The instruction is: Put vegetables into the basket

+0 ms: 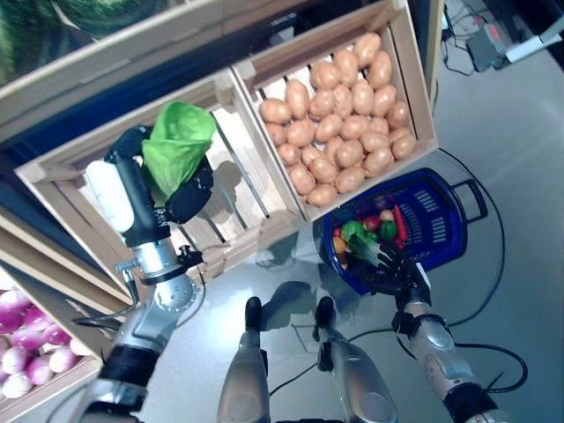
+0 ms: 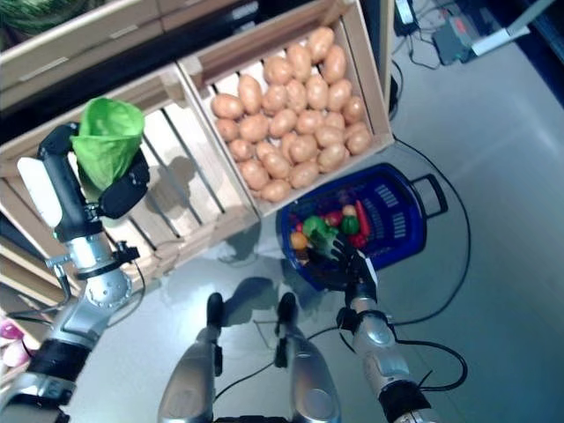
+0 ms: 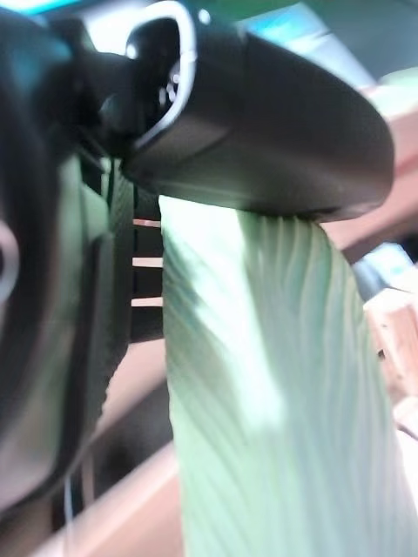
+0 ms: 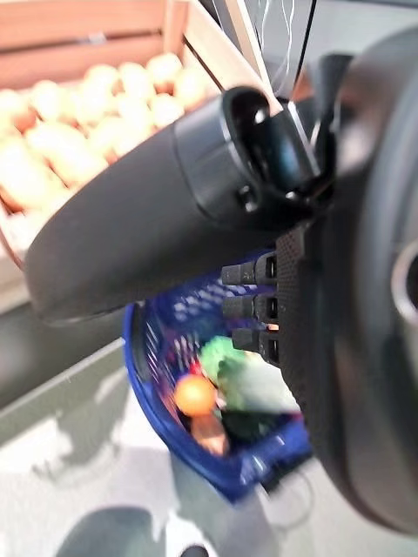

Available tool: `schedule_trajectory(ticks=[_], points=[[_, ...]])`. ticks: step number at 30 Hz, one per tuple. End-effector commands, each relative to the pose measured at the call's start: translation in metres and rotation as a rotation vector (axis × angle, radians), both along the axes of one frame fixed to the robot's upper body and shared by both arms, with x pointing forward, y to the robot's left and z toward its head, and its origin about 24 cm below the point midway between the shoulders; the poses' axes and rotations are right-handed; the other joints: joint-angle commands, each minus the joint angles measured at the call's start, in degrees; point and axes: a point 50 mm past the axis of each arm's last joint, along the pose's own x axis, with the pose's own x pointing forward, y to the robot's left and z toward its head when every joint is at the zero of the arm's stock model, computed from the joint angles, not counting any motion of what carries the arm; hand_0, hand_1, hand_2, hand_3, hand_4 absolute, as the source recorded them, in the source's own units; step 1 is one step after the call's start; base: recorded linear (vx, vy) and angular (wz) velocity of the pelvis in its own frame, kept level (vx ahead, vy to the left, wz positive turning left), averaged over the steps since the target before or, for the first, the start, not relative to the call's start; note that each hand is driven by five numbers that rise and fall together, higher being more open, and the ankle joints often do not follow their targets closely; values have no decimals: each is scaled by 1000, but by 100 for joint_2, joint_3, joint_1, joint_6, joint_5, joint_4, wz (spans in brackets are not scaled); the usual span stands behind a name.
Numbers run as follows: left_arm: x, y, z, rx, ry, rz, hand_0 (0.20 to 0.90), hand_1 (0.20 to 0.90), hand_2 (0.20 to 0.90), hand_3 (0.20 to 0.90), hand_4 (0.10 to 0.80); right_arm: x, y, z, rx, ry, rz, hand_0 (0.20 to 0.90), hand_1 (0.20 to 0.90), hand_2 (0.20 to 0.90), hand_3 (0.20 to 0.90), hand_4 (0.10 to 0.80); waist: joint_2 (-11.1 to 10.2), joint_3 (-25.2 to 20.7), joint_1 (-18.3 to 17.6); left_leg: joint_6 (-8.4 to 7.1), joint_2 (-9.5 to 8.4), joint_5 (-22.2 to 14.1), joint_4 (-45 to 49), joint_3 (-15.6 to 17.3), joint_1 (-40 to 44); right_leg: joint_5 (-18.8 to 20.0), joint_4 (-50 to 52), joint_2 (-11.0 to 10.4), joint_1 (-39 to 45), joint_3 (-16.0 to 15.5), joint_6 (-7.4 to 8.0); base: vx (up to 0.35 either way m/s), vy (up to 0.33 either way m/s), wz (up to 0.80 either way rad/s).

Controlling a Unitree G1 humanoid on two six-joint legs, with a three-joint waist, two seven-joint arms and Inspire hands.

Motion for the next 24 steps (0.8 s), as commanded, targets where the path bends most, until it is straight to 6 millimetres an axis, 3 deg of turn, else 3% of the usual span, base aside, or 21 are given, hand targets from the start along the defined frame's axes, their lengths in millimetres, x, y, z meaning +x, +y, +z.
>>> schedule_trajectory(ticks=[1, 8, 16, 24], points=[[-9, -3, 22, -216, -172, -323, 300, 300, 300, 300, 400, -9, -13, 22, -92, -121, 61, 900, 900, 900, 900, 800, -37, -923, 9, -207, -72, 44, 39, -118, -273, -175, 124, -370, 396, -176, 274, 124, -74, 18], [-2, -21, -1, -529, -82, -627, 300, 300, 300, 300, 400, -11, -9, 39, -177, -85, 309, 900, 900, 900, 900, 800, -92, -1285, -2, -232, -50, 148, -281, -119, 134, 108, -398, -326, 819, -170, 316, 75, -36, 5], [8, -44, -17, -561, 98, -782, 300, 300, 300, 300, 400, -6, 3, 67, -252, -59, 604, 900, 900, 900, 900, 800, -87, -1589, -15, -240, 11, 158, -421, -58, 439, 260, -611, -346, 1051, -197, 381, 36, -22, -2], [10, -52, -27, -514, 215, -844, 300, 300, 300, 300, 400, 1, 12, 88, -309, -25, 788, 900, 900, 900, 900, 800, -66, -1865, -13, -225, 51, 36, -421, 29, 638, 249, -611, -366, 1144, -172, 418, 9, -1, 0]])
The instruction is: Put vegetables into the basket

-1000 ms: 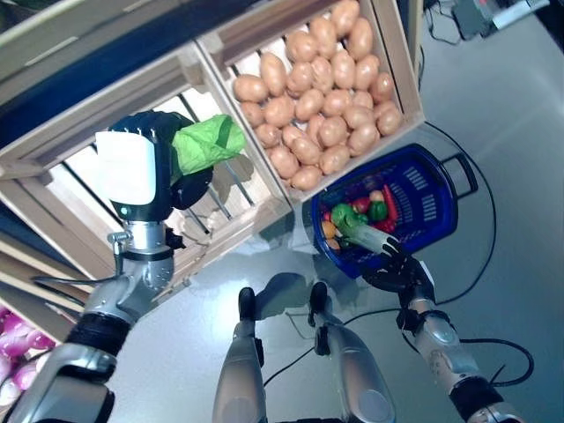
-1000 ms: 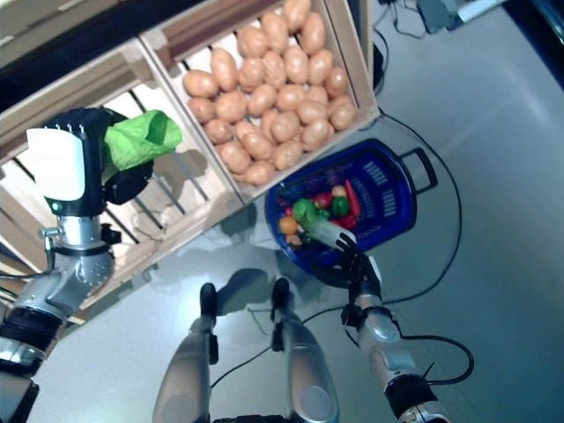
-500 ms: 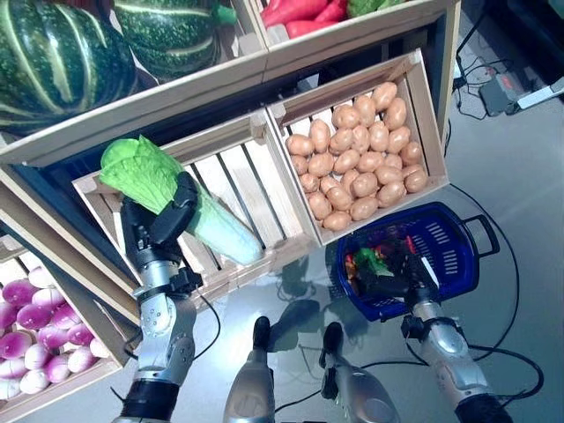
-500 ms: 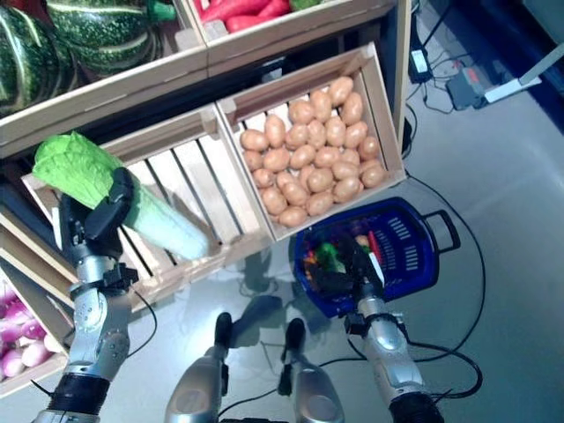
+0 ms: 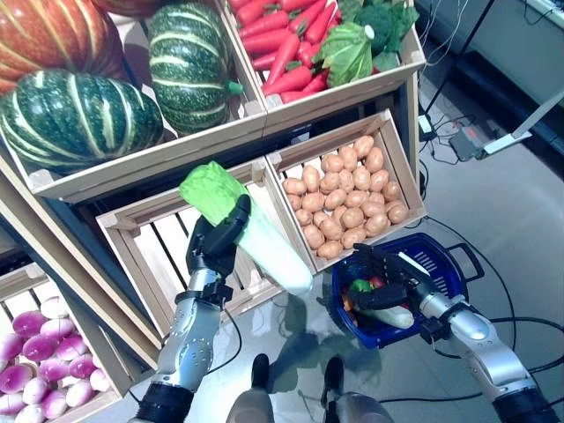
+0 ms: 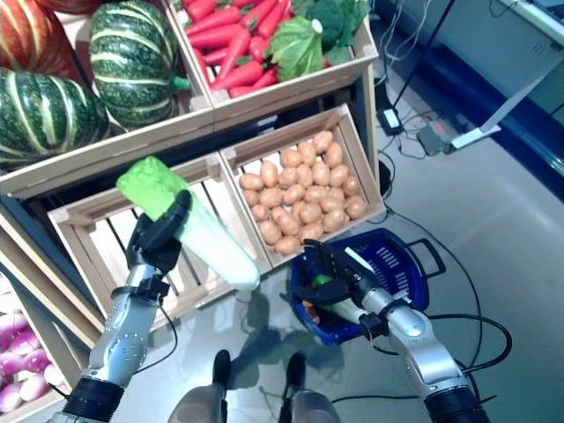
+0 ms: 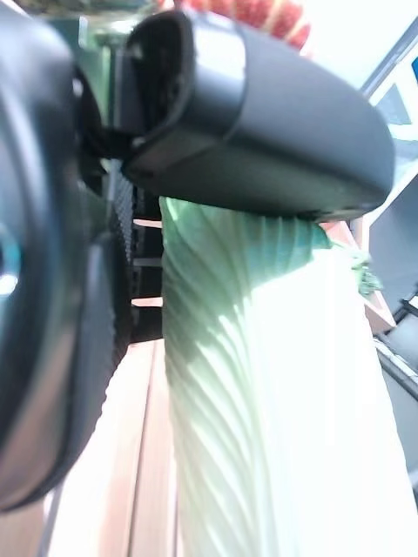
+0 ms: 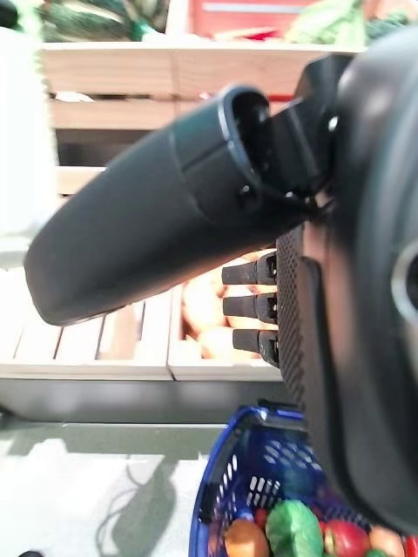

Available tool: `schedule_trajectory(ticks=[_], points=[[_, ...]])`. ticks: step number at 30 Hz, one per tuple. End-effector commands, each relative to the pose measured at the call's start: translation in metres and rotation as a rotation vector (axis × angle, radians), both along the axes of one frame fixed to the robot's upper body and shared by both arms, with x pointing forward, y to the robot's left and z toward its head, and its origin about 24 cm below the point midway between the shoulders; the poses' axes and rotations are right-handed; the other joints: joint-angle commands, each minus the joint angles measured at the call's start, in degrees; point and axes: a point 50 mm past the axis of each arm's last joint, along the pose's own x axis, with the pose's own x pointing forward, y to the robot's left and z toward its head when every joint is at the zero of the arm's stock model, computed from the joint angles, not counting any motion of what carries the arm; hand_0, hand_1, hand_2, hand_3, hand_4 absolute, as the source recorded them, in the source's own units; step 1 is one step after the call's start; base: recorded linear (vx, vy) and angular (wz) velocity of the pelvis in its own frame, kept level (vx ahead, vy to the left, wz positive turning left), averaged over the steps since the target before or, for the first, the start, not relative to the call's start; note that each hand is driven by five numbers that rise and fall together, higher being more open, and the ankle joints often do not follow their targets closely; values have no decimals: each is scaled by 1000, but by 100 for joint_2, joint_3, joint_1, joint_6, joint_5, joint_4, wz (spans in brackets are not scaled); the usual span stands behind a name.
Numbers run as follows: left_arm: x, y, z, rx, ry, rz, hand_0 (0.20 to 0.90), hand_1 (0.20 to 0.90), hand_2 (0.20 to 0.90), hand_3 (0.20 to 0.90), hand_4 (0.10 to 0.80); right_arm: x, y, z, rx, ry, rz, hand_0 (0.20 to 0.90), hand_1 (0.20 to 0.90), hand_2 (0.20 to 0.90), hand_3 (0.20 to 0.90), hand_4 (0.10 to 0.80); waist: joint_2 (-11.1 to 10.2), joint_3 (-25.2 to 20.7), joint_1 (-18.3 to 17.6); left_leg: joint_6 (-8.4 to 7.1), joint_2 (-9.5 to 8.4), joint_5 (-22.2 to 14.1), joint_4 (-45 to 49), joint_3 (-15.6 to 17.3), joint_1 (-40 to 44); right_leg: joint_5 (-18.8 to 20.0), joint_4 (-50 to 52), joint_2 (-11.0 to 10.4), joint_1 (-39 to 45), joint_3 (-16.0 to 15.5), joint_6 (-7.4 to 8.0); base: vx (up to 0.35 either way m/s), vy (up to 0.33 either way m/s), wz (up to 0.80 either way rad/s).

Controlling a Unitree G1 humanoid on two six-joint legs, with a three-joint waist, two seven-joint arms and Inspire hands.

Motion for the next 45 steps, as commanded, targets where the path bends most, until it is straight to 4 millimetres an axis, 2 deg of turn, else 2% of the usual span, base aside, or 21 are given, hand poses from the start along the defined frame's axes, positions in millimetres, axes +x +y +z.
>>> schedule_trajectory(ticks=[1, 9, 15, 21, 27, 36, 43, 44, 45], points=[[9, -5, 29, 99, -158, -100, 300, 300, 300, 300, 400, 6, 19, 30, -27, -46, 209, 900, 900, 900, 900, 800, -133, -815, 6, -290, 90, -25, -49, 2, -115, 59, 6, -408, 236, -94, 355, 0, 0, 0], [16, -10, 25, 152, -120, -136, 300, 300, 300, 300, 400, 16, 36, 35, 25, 52, 292, 900, 900, 900, 900, 800, -134, -1004, 17, -257, 80, -124, -49, -7, 57, 36, 6, -428, 327, -61, 378, 0, 0, 0], [15, -15, 25, 134, -150, -175, 300, 300, 300, 300, 400, 11, 61, 30, 228, 168, 350, 900, 900, 900, 900, 800, -142, -1103, 50, -237, 72, -172, -49, -11, 139, 27, 6, -446, 370, -34, 386, 8, 11, -3], [14, -26, 20, 95, -162, -228, 300, 300, 300, 300, 400, 2, 92, 17, 449, 297, 408, 900, 900, 900, 900, 800, -143, -1206, 92, -241, 79, -214, -49, -15, 193, 24, 6, -482, 400, -69, 408, 0, 0, 0], [13, -30, 17, 59, -163, -251, 300, 300, 300, 300, 400, 0, 113, 15, 558, 349, 427, 900, 900, 900, 900, 800, -136, -1288, 141, -247, 81, -225, -49, -11, 192, 38, 6, -514, 387, -86, 431, 0, 0, 0], [12, -38, 16, 54, -162, -289, 300, 300, 300, 300, 400, -9, 138, 10, 703, 457, 463, 900, 900, 900, 900, 800, -105, -1367, 183, -240, 68, -251, -49, -23, 191, 36, 6, -559, 373, -106, 454, 0, 0, 0], [11, -40, 17, 69, -165, -306, 300, 300, 300, 300, 400, -10, 141, 7, 680, 463, 461, 900, 900, 900, 900, 800, -93, -1405, 188, -235, 66, -265, -49, -11, 198, 39, 6, -573, 357, -88, 465, 0, 0, 0], [11, -40, 17, 69, -164, -305, 300, 300, 300, 300, 400, -11, 142, 6, 680, 470, 465, 764, 764, 764, 764, 709, -90, -1406, 188, -235, 65, -267, -49, -12, 195, 37, 6, -573, 354, -79, 463, 0, 0, 0], [11, -40, 17, 69, -164, -303, 300, 300, 300, 300, 400, -11, 141, 6, 686, 476, 458, 300, 300, 300, 300, 400, -87, -1404, 188, -236, 65, -267, -49, -14, 196, 36, 6, -573, 355, -73, 462, 0, 0, 0]])
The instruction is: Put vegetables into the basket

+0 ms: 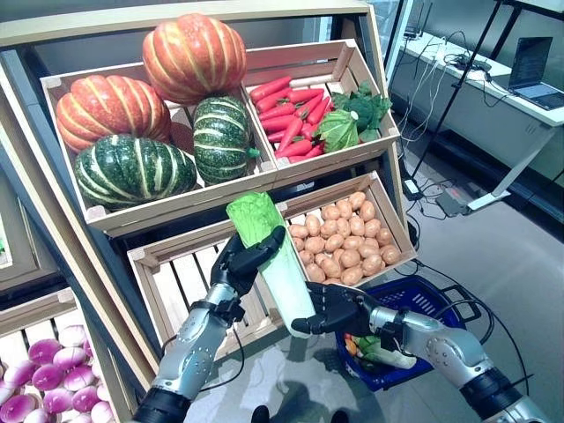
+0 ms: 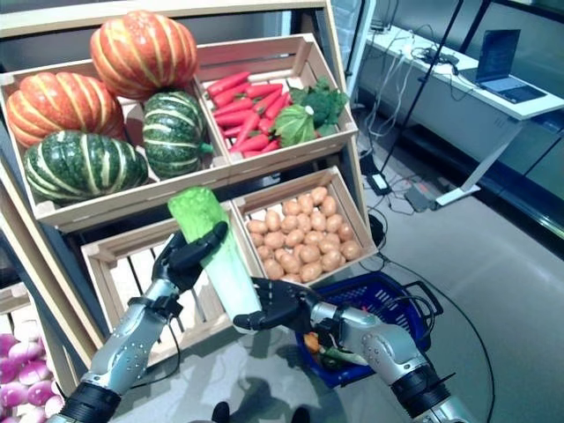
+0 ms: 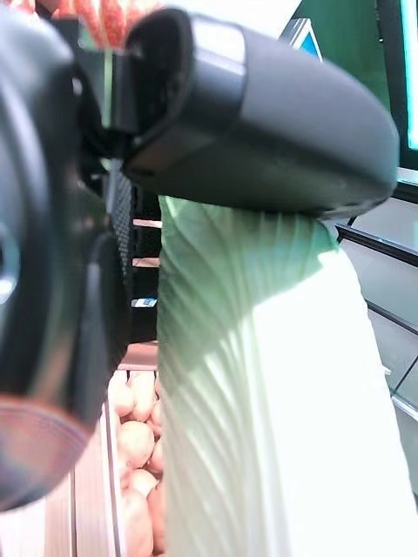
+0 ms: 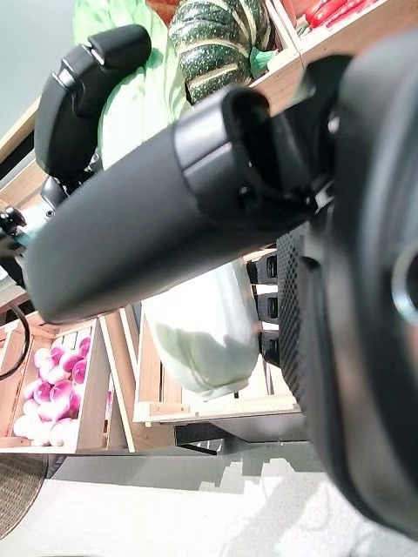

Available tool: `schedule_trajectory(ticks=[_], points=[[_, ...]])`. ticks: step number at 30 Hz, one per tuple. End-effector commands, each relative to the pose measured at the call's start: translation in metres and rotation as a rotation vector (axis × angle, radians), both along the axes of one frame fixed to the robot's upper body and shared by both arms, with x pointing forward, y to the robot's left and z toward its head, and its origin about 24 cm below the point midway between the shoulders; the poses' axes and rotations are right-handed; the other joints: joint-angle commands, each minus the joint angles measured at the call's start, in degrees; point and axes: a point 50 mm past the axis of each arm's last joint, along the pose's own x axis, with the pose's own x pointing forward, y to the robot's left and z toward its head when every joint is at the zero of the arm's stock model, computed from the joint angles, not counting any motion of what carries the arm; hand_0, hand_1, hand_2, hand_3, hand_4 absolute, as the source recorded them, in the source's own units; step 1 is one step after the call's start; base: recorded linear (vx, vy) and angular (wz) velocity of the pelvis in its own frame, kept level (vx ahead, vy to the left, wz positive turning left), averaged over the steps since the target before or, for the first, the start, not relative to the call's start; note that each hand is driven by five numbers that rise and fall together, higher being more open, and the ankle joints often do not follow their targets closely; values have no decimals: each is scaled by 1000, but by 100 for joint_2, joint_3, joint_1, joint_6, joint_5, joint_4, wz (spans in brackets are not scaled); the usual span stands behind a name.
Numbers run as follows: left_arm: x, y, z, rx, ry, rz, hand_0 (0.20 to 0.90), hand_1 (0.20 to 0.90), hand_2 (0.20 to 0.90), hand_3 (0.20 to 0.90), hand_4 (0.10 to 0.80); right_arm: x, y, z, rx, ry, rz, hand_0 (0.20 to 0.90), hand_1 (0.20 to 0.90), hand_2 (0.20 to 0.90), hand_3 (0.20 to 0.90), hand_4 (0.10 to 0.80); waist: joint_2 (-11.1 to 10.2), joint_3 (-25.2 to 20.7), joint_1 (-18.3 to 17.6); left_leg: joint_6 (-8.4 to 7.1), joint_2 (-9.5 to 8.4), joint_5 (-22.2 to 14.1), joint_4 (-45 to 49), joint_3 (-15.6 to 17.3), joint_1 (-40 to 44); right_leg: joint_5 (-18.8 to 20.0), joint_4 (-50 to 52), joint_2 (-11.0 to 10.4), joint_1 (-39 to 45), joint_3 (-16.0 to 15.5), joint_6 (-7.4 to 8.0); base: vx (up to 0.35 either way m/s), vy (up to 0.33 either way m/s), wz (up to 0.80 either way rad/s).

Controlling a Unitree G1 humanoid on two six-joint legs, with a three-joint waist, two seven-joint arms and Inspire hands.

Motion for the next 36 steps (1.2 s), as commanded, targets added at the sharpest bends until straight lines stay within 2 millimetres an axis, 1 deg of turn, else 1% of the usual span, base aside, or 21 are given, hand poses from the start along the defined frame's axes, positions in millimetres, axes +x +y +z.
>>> schedule_trajectory(ticks=[1, 13, 17, 18, 19, 21, 25, 27, 28, 30, 32, 33, 34, 36], points=[[17, -24, 44, -95, -242, -92, 300, 300, 300, 300, 400, -1, 54, 34, 304, -34, 133, 300, 300, 300, 300, 400, -157, -316, 108, -261, 71, -257, 5, -22, -7, 42, 9, -560, 183, -89, 452, 0, 0, 0], [14, -23, 42, -102, -239, -94, 300, 300, 300, 300, 400, -5, 53, 28, 289, -5, 143, 300, 300, 300, 300, 400, -164, -355, 104, -262, 93, -269, 5, -26, 26, 38, 9, -556, 193, -55, 462, 0, 0, 0], [14, -23, 43, -102, -241, -90, 300, 300, 300, 300, 400, -5, 51, 28, 314, 0, 125, 300, 300, 300, 300, 400, -169, -352, 96, -260, 107, -270, 5, -13, 34, 43, 9, -549, 188, -38, 462, 0, 0, 0], [15, -23, 43, -106, -238, -85, 462, 462, 462, 462, 508, -4, 51, 30, 333, 1, 115, 300, 300, 300, 300, 400, -167, -349, 95, -260, 111, -268, 5, -10, 34, 44, 9, -549, 189, -38, 462, 0, 0, 0], [15, -23, 43, -109, -235, -77, 900, 900, 900, 900, 800, -3, 50, 31, 349, 0, 105, 300, 300, 300, 300, 400, -165, -348, 94, -260, 112, -267, 5, -12, 32, 43, 9, -548, 188, -36, 463, 0, 0, 0], [15, -23, 42, -112, -231, -77, 900, 900, 900, 900, 800, 0, 49, 35, 392, -11, 68, 300, 300, 300, 300, 400, -169, -338, 94, -260, 112, -273, 5, -14, 35, 43, 9, -552, 193, -39, 465, 16, -7, 0], [12, -18, 40, -143, -223, -81, 900, 900, 900, 900, 800, 6, 38, 45, 469, -45, -43, 300, 300, 300, 300, 400, -158, -314, 75, -249, 90, -290, 5, -25, 42, 45, 9, -540, 196, -26, 462, 34, -8, 0], [10, -13, 41, -157, -220, -86, 900, 900, 900, 900, 800, 8, 25, 46, 493, -68, -123, 300, 300, 300, 300, 400, -140, -284, 36, -235, 89, -302, 5, 15, 49, 50, 9, -540, 189, -11, 464, 15, 2, 0], [9, -12, 41, -161, -221, -86, 900, 900, 900, 900, 800, 8, 22, 47, 500, -71, -138, 300, 300, 300, 300, 400, -137, -282, 28, -232, 90, -303, 5, 22, 47, 50, 9, -537, 188, -6, 464, 31, 5, -1], [7, -6, 41, -200, -213, -80, 900, 900, 900, 900, 800, 9, 3, 51, 552, -109, -232, 300, 300, 300, 300, 400, -133, -259, -14, -218, 93, -301, 5, 40, 38, 50, 9, -524, 181, -7, 465, 0, 0, 0], [7, -4, 41, -205, -213, -78, 900, 900, 900, 900, 800, 12, -6, 54, 591, -150, -293, 300, 300, 300, 300, 400, -131, -235, -43, -203, 87, -313, 5, 53, 30, 38, 9, -505, 177, 7, 457, 11, 0, -4], [7, -3, 39, -206, -208, -70, 900, 900, 900, 900, 800, 15, -15, 60, 674, -170, -350, 300, 300, 300, 300, 400, -130, -220, -64, -194, 95, -319, 5, 70, 31, 40, 9, -500, 168, 13, 457, 15, -2, -6], [7, -2, 39, -210, -208, -68, 900, 900, 900, 900, 800, 16, -16, 62, 723, -166, -375, 300, 300, 300, 300, 400, -129, -208, -73, -193, 101, -320, 5, 75, 28, 36, 9, -492, 166, 20, 455, 24, -3, -6], [6, 3, 35, -208, -203, -60, 900, 900, 900, 900, 800, 21, -30, 64, 805, -201, -506, 300, 300, 300, 300, 400, -120, -190, -93, -185, 112, -339, 5, 94, 27, 11, 9, -472, 166, 34, 437, 32, -2, -6]])
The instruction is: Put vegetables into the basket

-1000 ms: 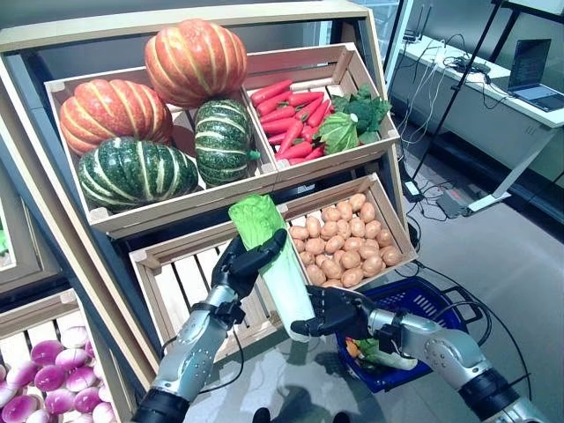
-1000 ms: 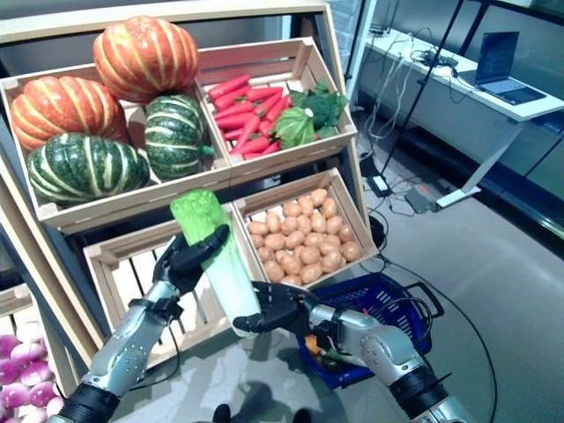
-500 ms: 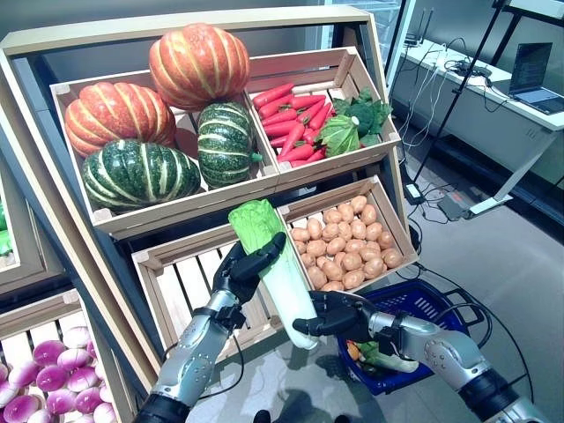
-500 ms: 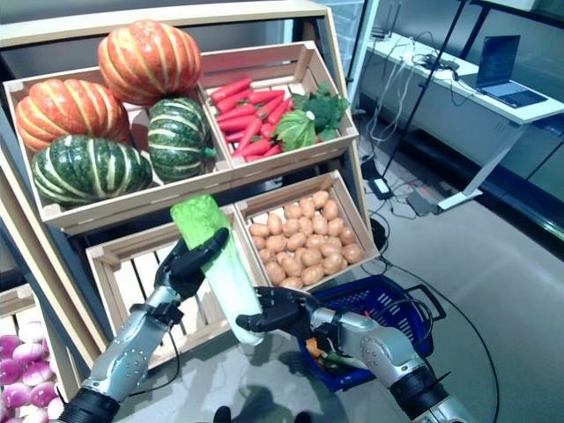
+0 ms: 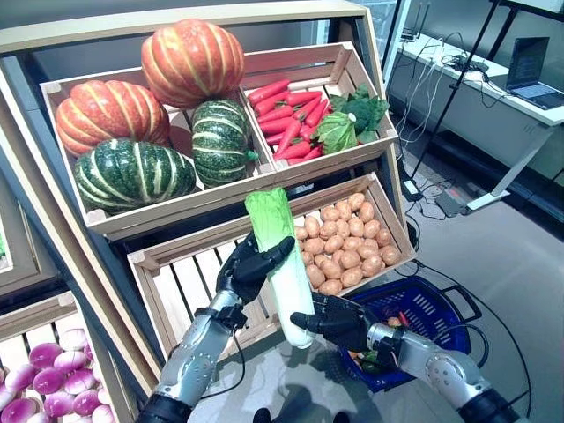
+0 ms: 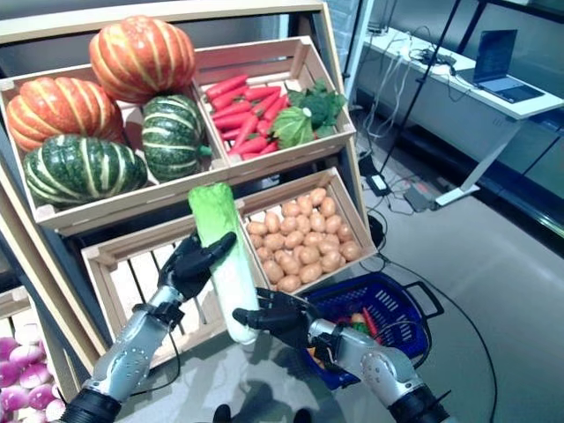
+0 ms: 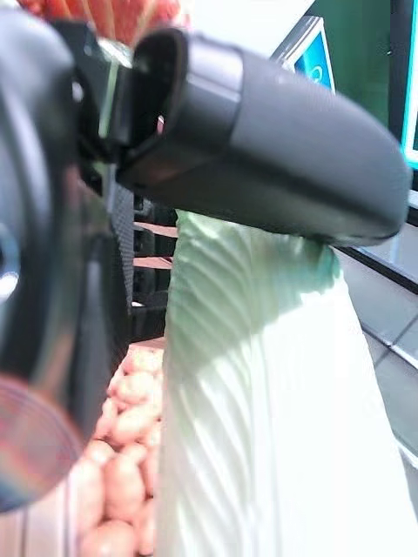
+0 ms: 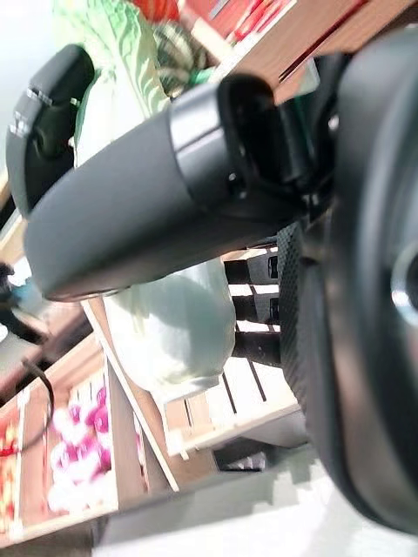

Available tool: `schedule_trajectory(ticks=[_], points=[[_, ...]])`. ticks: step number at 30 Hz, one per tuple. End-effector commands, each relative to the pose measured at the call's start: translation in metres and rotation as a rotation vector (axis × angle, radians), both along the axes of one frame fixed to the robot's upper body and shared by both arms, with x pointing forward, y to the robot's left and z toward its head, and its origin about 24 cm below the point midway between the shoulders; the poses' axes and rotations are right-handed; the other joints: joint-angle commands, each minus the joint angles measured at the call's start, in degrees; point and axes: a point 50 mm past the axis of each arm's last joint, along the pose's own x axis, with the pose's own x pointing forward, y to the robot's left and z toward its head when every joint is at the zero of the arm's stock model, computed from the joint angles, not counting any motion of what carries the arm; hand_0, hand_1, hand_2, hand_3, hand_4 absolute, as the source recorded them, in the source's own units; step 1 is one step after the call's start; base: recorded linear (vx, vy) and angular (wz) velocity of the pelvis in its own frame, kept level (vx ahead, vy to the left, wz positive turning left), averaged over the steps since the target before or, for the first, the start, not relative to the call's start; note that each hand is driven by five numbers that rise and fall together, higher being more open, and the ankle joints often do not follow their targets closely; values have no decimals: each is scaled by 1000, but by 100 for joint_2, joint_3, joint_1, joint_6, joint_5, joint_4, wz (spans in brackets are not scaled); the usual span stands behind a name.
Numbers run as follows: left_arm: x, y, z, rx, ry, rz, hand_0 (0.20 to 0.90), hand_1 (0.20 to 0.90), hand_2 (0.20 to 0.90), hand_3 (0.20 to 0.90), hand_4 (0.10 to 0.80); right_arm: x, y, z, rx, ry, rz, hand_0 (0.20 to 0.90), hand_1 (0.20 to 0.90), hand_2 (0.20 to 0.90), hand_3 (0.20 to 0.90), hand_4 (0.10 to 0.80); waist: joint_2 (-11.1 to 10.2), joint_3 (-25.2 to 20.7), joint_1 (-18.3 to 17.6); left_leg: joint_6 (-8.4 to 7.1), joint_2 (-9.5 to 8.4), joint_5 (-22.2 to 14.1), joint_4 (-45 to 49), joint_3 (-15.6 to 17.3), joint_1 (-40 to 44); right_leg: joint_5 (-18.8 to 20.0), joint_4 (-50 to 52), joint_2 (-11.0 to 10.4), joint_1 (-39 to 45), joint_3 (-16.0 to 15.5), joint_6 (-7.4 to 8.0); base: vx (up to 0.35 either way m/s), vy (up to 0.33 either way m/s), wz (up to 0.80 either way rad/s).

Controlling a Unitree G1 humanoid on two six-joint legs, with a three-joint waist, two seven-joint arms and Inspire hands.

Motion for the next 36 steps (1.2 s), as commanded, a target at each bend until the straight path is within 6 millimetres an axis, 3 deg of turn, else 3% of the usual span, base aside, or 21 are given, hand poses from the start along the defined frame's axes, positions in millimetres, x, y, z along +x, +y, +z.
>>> schedule_trajectory(ticks=[1, 10, 18, 29, 36], points=[[14, 19, 41, -61, -225, 40, 900, 900, 900, 900, 800, 48, -37, 84, 515, -374, -469, 300, 300, 300, 300, 400, -131, -104, -42, -195, 111, -330, 9, 35, 83, 2, 11, -470, 254, -35, 428, 26, 1, -7], [15, 26, 51, -90, -272, 73, 900, 900, 900, 900, 800, 49, -88, 63, 621, -379, -985, 300, 300, 300, 300, 400, -66, 187, -156, -180, 167, -292, 9, 105, -210, -9, 20, -404, -29, 57, 352, -51, -10, -3], [28, 20, 86, -97, -445, 65, 900, 900, 900, 900, 800, 55, -138, 50, 632, -364, -1334, 300, 300, 300, 300, 400, 64, 1053, -186, -186, 225, -30, 10, 65, -814, -141, 546, -253, -762, 185, 173, -176, -44, -9], [36, 1, 133, -104, -683, 12, 900, 900, 900, 900, 800, 75, -163, 58, 552, -335, -1499, 300, 300, 300, 300, 400, 168, 2035, -58, -350, 77, 47, 999, -111, -2214, -284, 1189, -186, -1691, 101, 19, -148, -51, 2], [34, -10, 158, -106, -812, -58, 900, 900, 900, 900, 800, 102, -165, 84, 508, -373, -1469, 300, 300, 300, 300, 400, 215, 2351, 61, -297, -101, -91, 1815, -181, -3386, -431, 1912, -276, -2751, -22, -40, -133, -61, 6]])
